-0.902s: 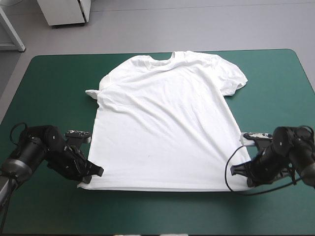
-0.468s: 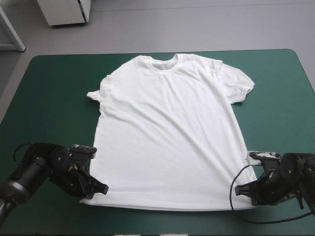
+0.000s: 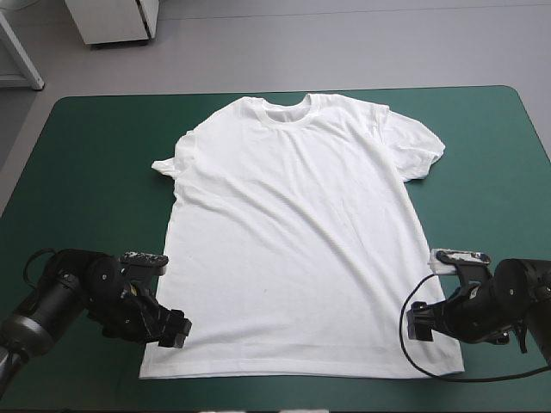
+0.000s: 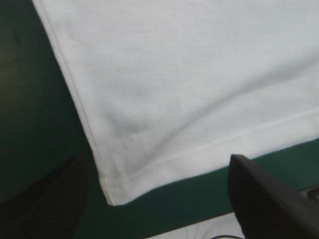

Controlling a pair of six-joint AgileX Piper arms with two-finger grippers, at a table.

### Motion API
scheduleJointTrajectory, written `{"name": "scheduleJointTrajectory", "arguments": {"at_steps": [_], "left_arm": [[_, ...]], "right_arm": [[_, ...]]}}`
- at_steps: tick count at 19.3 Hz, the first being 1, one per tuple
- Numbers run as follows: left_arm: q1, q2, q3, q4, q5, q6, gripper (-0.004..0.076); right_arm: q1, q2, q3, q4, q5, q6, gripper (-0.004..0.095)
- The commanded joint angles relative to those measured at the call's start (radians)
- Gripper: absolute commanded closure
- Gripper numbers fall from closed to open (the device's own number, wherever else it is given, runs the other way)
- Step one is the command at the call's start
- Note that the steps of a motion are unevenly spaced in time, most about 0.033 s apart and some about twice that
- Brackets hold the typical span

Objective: Fold the cloth

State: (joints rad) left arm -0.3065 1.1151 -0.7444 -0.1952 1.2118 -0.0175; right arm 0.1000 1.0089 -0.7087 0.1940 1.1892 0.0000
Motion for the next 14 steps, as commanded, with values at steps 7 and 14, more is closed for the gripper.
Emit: {"name": "scheduleJointTrajectory", "arguments": {"at_steps": [7, 14], "left_arm": [[0.018, 0.336, -0.369, 0.402, -0.287, -0.185, 0.0123], [0.165, 0.69, -0.73, 0.226, -0.318, -0.058, 0.0123]], "right_arm": [[-0.001, 0.09, -0.155, -0.059, -0.025, 0.021, 0.0008], [-0.001, 0.088, -0.155, -0.058, -0.019, 0.023, 0.0133]]}}
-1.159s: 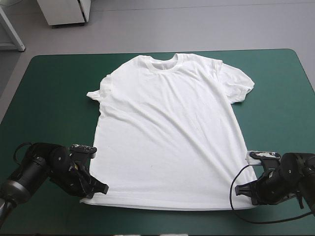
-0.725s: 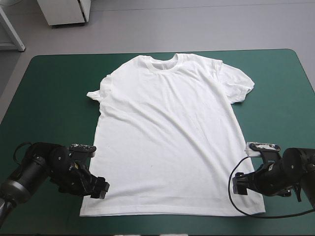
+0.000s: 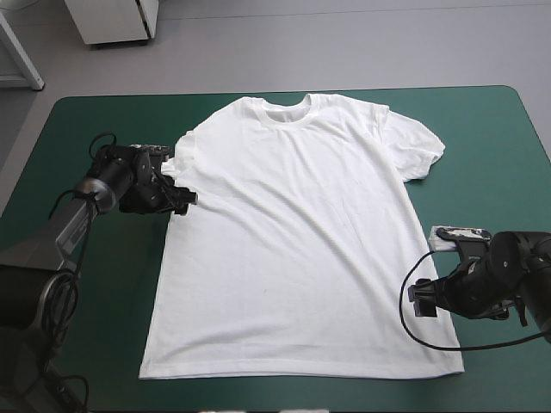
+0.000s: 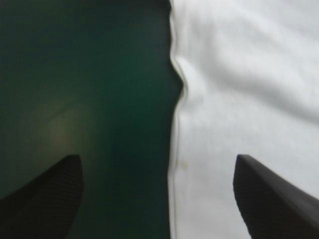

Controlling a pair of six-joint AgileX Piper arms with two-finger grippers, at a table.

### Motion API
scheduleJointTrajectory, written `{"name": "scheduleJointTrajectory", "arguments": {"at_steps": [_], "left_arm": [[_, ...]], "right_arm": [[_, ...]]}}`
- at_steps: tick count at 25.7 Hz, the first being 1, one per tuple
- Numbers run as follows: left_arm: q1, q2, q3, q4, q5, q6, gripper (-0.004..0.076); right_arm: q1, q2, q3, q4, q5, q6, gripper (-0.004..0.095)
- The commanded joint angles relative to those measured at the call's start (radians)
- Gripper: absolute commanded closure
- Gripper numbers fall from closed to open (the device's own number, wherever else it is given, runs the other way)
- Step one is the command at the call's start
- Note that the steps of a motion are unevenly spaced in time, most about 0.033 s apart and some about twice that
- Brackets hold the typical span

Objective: Fold the cloth

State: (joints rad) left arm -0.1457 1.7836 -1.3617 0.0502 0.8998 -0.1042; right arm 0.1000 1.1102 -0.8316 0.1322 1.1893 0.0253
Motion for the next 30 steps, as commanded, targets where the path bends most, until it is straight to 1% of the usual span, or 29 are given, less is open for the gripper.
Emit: {"name": "scheduleJointTrajectory", "arguments": {"at_steps": [1, 3, 5, 9, 12, 15, 17, 21, 22, 23, 26, 30], "left_arm": [[0.002, 0.06, -0.165, -0.028, -0.002, 0.037, 0.0123], [-0.004, 0.114, -0.246, -0.039, 0.014, 0.055, 0.0127], [-0.004, 0.158, -0.295, -0.05, 0.048, 0.053, 0.0153], [-0.004, 0.222, -0.325, -0.083, 0.117, 0.053, 0.0221], [-0.008, 0.248, -0.325, -0.132, 0.156, 0.065, 0.029], [-0.011, 0.26, -0.325, -0.186, 0.183, 0.087, 0.0378], [-0.014, 0.262, -0.325, -0.191, 0.191, 0.092, 0.0474], [-0.016, 0.262, -0.325, -0.196, 0.191, 0.111, 0.0699], [-0.016, 0.262, -0.325, -0.196, 0.191, 0.118, 0.0731], [-0.016, 0.262, -0.325, -0.196, 0.191, 0.118, 0.073], [-0.016, 0.262, -0.325, -0.196, 0.191, 0.13, 0.0731], [-0.016, 0.262, -0.325, -0.196, 0.191, 0.132, 0.0733]], "right_arm": [[-0.001, -0.013, -0.033, 0.004, -0.036, 0.0, 0.0133], [-0.001, -0.013, -0.033, 0.004, -0.069, 0.0, 0.0133], [-0.001, -0.009, -0.039, 0.004, -0.084, 0.0, 0.0135], [-0.001, 0.019, -0.079, 0.0, -0.096, 0.0, 0.0136], [-0.001, 0.051, -0.132, 0.0, -0.136, 0.007, 0.0136], [-0.001, 0.118, -0.217, -0.002, -0.184, 0.007, 0.0141], [-0.001, 0.187, -0.289, -0.014, -0.209, 0.003, 0.014], [-0.001, 0.347, -0.446, -0.054, -0.224, -0.001, 0.0141], [-0.003, 0.399, -0.495, -0.059, -0.224, -0.001, 0.0141], [-0.004, 0.425, -0.519, -0.059, -0.222, -0.001, 0.0141], [-0.004, 0.625, -0.696, -0.059, -0.219, -0.009, 0.0141], [-0.004, 0.794, -0.844, -0.059, -0.216, -0.012, 0.0143]]}}
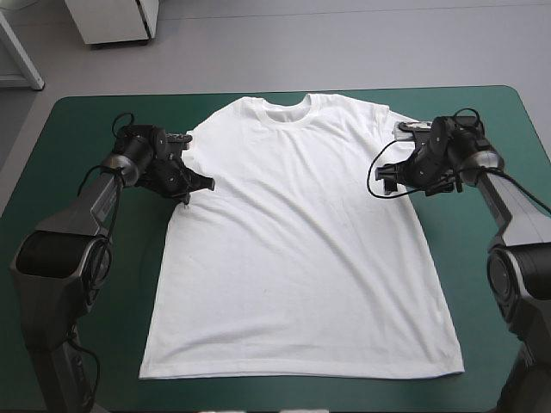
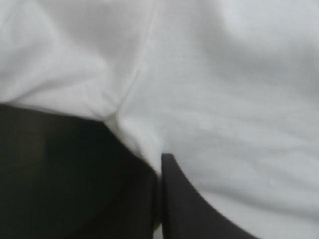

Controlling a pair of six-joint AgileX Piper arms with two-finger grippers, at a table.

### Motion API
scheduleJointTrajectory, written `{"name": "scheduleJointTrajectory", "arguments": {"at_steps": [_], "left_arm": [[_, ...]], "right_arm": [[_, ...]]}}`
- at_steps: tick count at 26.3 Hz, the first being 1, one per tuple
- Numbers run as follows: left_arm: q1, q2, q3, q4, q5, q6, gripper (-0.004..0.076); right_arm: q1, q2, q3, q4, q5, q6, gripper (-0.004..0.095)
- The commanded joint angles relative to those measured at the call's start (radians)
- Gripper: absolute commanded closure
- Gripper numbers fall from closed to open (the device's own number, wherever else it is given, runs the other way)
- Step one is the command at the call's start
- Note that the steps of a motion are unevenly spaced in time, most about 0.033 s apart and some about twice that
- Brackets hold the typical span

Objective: Fold the cloth

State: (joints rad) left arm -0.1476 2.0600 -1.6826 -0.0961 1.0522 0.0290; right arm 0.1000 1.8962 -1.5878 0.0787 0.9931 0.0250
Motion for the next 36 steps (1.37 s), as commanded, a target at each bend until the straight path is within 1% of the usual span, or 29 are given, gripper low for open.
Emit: {"name": "scheduleJointTrajectory", "arguments": {"at_steps": [1, 2, 4, 5, 6, 7, 8, 9, 10, 11, 12, 16, 20, 28, 32, 36], "left_arm": [[-0.014, -0.014, -0.004, -0.049, 0.035, -0.001, 0.0733], [-0.014, -0.014, -0.004, -0.049, 0.032, -0.001, 0.0733], [-0.014, -0.014, -0.004, -0.049, 0.023, -0.001, 0.0733], [-0.014, -0.014, -0.004, -0.049, 0.014, -0.001, 0.0733], [-0.014, -0.014, -0.004, -0.049, 0.012, -0.001, 0.0733], [-0.014, -0.014, -0.004, -0.049, 0.007, -0.001, 0.0733], [-0.014, -0.014, -0.004, -0.049, 0.005, -0.001, 0.0733], [-0.014, -0.014, -0.004, -0.047, 0.0, -0.001, 0.0733], [-0.014, -0.014, -0.004, -0.043, -0.003, -0.001, 0.0733], [-0.014, -0.014, -0.011, -0.035, -0.003, -0.001, 0.0733], [-0.014, -0.018, -0.021, -0.022, 0.002, -0.001, 0.0733], [-0.012, -0.062, -0.078, 0.04, 0.006, -0.029, 0.0733], [-0.012, -0.135, -0.185, 0.096, 0.05, -0.035, 0.0733], [-0.012, -0.25, -0.514, 0.138, 0.133, -0.018, 0.0733], [-0.012, -0.268, -0.69, 0.138, 0.189, 0.02, 0.0733], [-0.012, -0.27, -0.858, 0.138, 0.202, 0.049, 0.0733]], "right_arm": [[-0.004, 0.029, -0.103, -0.006, -0.018, -0.011, 0.0146], [-0.004, 0.061, -0.127, -0.006, -0.018, -0.011, 0.0167], [-0.004, 0.101, -0.142, 0.005, -0.01, -0.011, 0.0241], [-0.002, 0.119, -0.142, 0.008, -0.009, -0.011, 0.0309], [-0.002, 0.131, -0.142, 0.015, -0.004, -0.011, 0.0353], [-0.001, 0.143, -0.142, 0.028, 0.002, -0.014, 0.0447], [0.002, 0.146, -0.142, 0.029, 0.002, -0.019, 0.0515], [0.004, 0.147, -0.142, 0.027, -0.008, -0.034, 0.0682], [0.004, 0.145, -0.144, 0.027, -0.013, -0.036, 0.0758], [0.004, 0.138, -0.146, 0.027, -0.02, -0.039, 0.0856], [0.004, 0.133, -0.154, 0.022, -0.025, -0.039, 0.0928], [0.004, 0.087, -0.225, 0.002, -0.011, -0.039, 0.0927], [0.004, 0.02, -0.337, 0.001, 0.034, -0.037, 0.0927], [0.004, -0.087, -0.632, -0.051, 0.199, -0.001, 0.0927], [0.004, -0.127, -0.762, -0.049, 0.224, -0.001, 0.0927], [0.004, -0.151, -0.875, -0.027, 0.224, -0.004, 0.0927]]}}
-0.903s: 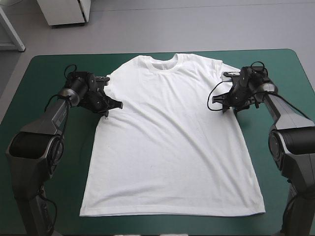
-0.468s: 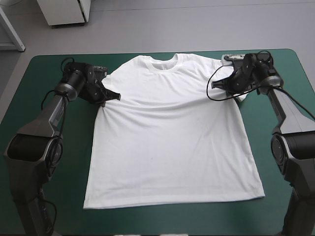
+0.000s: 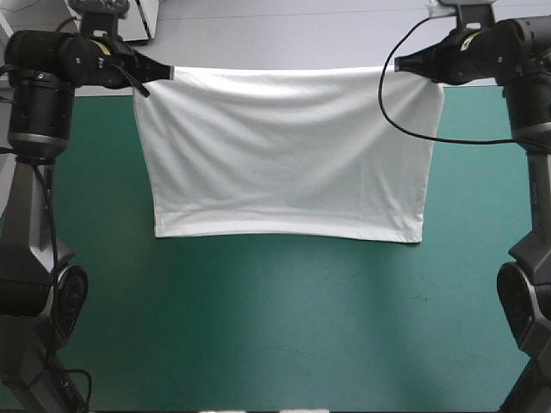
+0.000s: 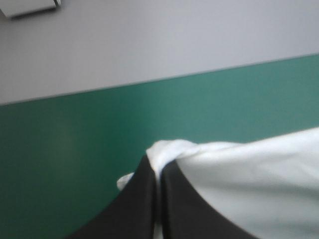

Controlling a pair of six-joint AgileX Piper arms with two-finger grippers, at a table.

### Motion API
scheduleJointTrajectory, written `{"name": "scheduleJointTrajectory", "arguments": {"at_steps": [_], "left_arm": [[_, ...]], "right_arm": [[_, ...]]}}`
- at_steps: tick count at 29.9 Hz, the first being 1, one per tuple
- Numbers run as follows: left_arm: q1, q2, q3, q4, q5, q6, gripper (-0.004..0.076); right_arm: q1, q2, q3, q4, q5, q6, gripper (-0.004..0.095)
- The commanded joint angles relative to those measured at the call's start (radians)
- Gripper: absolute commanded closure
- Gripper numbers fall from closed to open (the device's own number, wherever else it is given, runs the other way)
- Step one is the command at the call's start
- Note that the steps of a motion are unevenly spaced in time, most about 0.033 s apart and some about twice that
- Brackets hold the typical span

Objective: Fold the cloth

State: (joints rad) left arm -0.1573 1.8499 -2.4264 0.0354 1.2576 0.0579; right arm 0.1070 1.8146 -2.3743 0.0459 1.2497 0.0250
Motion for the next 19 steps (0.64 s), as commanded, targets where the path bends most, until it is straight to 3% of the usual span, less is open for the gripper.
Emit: {"name": "scheduleJointTrajectory", "arguments": {"at_steps": [1, 5, 8, 15, 19], "left_arm": [[-0.003, -0.06, -0.144, 0.007, -0.003, 0.034, 0.0733], [-0.003, -0.062, -0.204, 0.007, -0.002, 0.062, 0.0733], [-0.003, -0.062, -0.211, 0.007, -0.035, 0.075, 0.0733], [-0.001, 0.011, -0.209, 0.0, -0.301, 0.075, 0.0733], [0.01, 0.065, -0.209, -0.02, -0.442, 0.117, 0.0733]], "right_arm": [[-0.003, -0.072, -0.11, 0.009, -0.033, -0.004, 0.0927], [-0.002, -0.083, -0.165, 0.041, -0.035, -0.002, 0.0927], [-0.002, -0.081, -0.175, 0.058, -0.094, -0.002, 0.0927], [-0.002, -0.002, -0.171, 0.09, -0.363, -0.036, 0.0926], [-0.005, 0.058, -0.171, 0.088, -0.582, -0.054, 0.0926]]}}
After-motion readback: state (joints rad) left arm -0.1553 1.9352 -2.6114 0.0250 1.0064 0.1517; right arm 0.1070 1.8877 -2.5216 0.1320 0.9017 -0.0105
